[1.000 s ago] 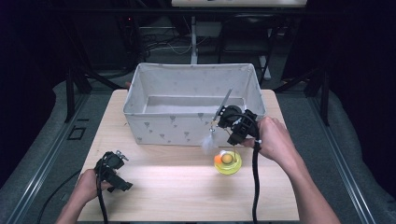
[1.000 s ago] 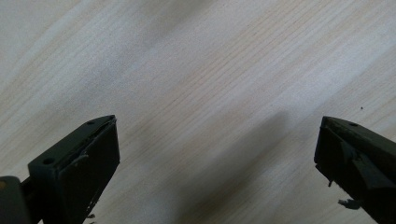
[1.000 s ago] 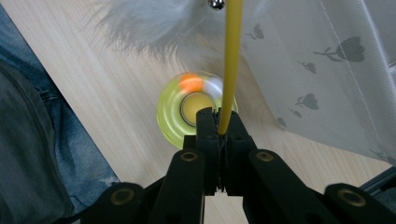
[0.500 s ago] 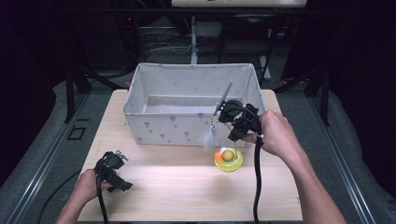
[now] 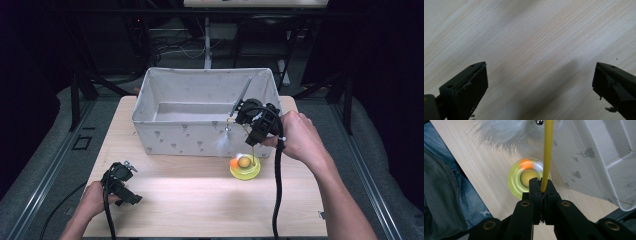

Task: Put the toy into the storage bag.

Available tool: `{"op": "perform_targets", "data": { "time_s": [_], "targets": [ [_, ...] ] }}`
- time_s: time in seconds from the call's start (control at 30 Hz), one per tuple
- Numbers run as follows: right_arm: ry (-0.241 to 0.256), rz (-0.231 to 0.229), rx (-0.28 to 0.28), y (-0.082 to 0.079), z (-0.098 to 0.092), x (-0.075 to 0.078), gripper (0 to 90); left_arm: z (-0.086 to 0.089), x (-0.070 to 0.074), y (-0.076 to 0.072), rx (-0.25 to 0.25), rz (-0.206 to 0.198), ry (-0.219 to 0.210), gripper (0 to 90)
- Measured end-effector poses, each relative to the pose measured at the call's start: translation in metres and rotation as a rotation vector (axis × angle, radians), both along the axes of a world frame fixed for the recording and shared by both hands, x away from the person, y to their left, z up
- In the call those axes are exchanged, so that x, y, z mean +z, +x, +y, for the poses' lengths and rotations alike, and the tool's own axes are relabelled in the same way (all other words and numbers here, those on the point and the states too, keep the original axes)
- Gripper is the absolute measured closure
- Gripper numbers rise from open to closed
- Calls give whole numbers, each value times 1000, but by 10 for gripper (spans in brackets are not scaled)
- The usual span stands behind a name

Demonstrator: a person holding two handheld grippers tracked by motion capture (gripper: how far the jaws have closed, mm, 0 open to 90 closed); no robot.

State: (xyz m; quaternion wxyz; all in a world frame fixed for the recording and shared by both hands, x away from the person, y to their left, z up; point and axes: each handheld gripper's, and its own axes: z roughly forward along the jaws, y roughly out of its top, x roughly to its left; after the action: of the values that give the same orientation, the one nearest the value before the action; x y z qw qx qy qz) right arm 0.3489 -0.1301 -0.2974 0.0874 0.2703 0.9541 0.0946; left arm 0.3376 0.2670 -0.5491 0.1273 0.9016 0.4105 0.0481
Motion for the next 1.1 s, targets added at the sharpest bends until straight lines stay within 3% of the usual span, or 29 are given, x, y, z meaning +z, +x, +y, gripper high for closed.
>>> {"op": "perform_targets", "data": {
  "time_s": [1.1],
  "targets": [
    [22, -31, -22, 4, -8, 40, 883, -1, -1, 0, -2, 7, 2, 3]
  ]
}}
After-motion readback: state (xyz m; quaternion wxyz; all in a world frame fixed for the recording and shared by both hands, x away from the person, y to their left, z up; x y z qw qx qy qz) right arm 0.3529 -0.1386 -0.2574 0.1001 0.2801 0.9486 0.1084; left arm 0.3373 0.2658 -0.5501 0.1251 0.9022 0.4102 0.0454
